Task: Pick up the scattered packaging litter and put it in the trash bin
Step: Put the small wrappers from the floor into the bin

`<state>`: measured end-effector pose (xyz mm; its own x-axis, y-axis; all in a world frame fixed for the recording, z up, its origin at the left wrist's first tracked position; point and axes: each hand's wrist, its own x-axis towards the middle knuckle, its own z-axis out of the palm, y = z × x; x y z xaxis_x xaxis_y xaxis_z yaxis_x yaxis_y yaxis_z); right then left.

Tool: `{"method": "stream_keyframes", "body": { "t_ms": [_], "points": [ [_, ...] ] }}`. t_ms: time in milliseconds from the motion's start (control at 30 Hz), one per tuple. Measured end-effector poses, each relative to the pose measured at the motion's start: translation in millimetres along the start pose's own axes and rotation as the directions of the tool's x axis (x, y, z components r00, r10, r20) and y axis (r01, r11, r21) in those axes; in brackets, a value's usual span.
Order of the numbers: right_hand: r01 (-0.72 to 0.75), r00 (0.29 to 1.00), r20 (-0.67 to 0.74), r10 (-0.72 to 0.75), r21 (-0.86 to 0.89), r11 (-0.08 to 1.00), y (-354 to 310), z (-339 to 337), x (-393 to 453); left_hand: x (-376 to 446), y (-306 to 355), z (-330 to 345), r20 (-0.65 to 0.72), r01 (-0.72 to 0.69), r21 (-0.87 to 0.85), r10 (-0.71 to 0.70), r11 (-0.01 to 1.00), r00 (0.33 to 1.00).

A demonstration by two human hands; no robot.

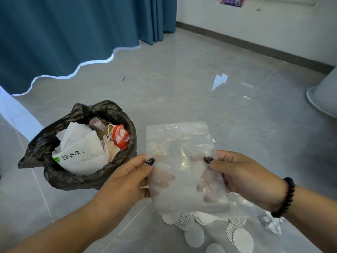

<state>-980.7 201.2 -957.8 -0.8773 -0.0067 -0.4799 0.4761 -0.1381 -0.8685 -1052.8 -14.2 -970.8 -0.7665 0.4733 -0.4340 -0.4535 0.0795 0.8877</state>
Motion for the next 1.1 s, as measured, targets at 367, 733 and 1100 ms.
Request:
{"method": "stream_keyframes", "body": {
  "t_ms": [367, 733, 1100],
  "points": [
    [0.037, 0.994, 0.086, -0.07, 0.338, 0.94, 3.2, -24.2, -14.6, -2.7, 7.9, 8.2, 0.035, -0.11, 0.054, 0.108, 0.993, 0.994],
    [0.17, 0.976, 0.088, -0.2, 0.267, 0.949, 4.0, -20.0, -5.3, -15.6, 24.9, 4.4, 0.042, -0.14, 0.008, 0.139, 0.99, 0.989],
    [0.205, 0.978, -0.019, -0.206, 0.223, 0.953, 3.1, -11.7, -3.4, -13.5, 13.1, 10.2, 0.074, 0.051, 0.145, -0.063, 0.988, 0.995]
  ]
}}
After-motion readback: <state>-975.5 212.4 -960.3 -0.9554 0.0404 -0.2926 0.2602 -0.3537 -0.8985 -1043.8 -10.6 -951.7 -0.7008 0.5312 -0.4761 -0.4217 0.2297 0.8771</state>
